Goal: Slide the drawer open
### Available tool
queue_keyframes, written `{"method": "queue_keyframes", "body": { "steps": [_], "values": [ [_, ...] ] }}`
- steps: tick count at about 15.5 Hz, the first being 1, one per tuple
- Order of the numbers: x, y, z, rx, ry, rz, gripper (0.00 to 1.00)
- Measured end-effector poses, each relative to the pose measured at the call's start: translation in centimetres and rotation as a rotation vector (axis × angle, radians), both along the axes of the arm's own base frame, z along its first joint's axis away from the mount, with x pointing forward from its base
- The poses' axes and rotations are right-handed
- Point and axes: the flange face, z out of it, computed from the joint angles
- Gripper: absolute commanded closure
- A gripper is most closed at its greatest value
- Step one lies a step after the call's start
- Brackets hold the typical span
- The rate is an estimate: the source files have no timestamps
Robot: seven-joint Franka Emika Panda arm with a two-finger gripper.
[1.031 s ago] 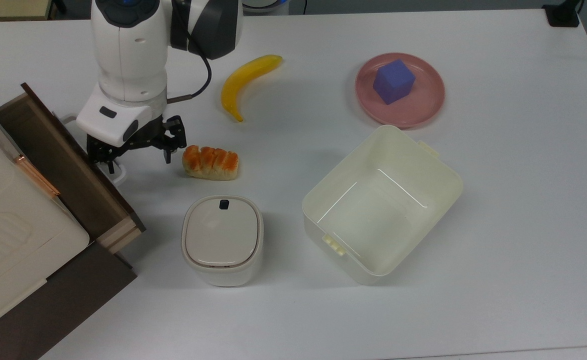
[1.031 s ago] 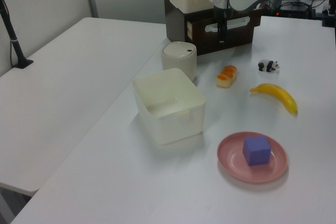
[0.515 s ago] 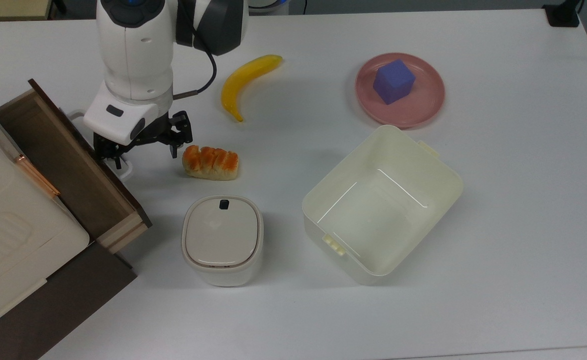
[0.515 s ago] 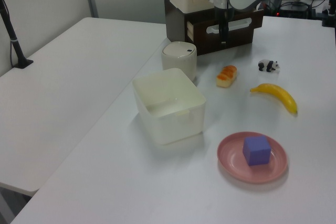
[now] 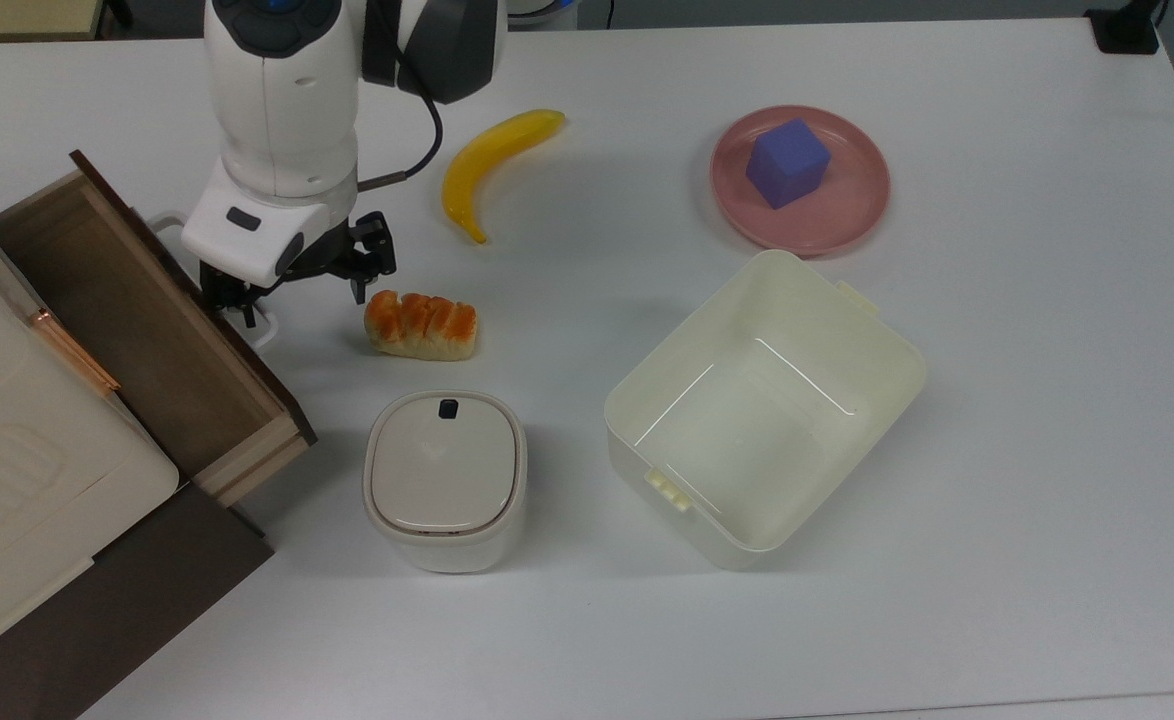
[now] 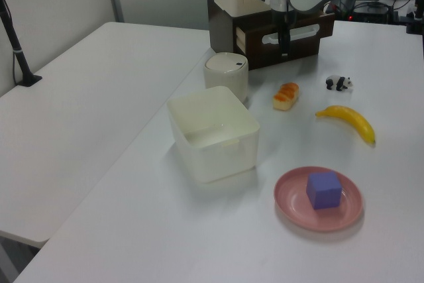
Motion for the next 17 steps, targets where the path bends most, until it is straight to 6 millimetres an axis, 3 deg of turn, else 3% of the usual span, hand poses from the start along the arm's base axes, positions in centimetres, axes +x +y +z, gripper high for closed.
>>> {"method": "queue_keyframes", "body": {
  "steps": [9, 13, 17],
  "values": [
    [-0.2, 0.1, 0.3, 0.004, 0.006, -0.018, 0.00],
    [-1.1, -2.3, 3.8, 0.001, -0.040, -0.068, 0.00],
    [-2.0, -3.1, 7.4, -0.004, -0.089, -0.089, 0.00]
  ]
}}
